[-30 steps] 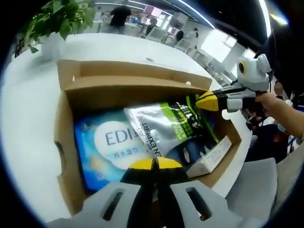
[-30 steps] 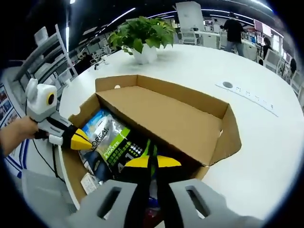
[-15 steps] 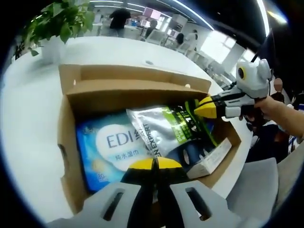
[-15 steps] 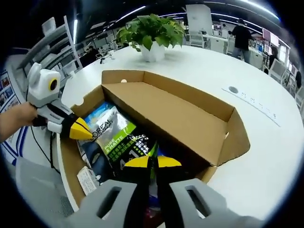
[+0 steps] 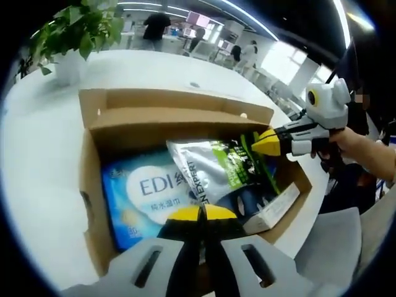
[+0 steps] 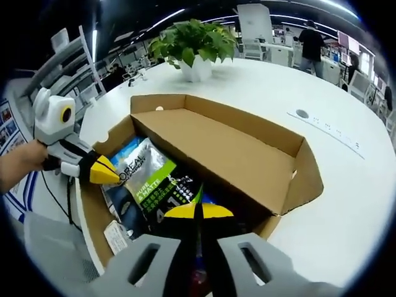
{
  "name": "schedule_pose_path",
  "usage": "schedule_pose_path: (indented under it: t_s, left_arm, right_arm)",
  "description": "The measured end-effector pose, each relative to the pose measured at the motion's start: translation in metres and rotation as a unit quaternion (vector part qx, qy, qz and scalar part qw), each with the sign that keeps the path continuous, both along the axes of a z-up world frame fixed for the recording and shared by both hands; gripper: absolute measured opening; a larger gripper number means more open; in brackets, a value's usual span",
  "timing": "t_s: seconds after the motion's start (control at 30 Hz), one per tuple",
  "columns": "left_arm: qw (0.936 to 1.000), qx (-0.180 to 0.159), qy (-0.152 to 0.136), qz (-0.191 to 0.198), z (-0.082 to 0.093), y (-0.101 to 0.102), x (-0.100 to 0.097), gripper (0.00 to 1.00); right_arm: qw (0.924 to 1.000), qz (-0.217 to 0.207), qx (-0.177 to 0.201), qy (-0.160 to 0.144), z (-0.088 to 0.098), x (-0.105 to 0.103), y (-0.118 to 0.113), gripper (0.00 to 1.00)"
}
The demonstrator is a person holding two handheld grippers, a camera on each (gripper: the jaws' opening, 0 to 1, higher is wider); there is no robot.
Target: Operate the shoe box by opening the lid, removing the specified soft item, and placing it in the target area until the item is outside and the box remains undamaged.
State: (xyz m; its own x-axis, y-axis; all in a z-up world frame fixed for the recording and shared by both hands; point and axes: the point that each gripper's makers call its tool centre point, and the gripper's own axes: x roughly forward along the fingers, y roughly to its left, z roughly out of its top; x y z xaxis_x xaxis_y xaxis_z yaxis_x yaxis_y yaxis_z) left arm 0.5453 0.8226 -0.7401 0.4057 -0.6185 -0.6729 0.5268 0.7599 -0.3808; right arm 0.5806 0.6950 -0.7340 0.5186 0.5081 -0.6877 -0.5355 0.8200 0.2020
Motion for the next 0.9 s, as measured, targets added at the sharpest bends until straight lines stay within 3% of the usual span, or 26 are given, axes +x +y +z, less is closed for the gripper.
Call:
schedule_pose_path:
  t_s: [0.9]
  left_arm:
    - [0.9991, -0.017, -0.040, -0.005, 0.041, -0.014, 0.008, 0.00]
  right_arm:
    - [0.9982, -0.031, 0.033, -0.040, 0.052, 0.003, -0.016, 0.00]
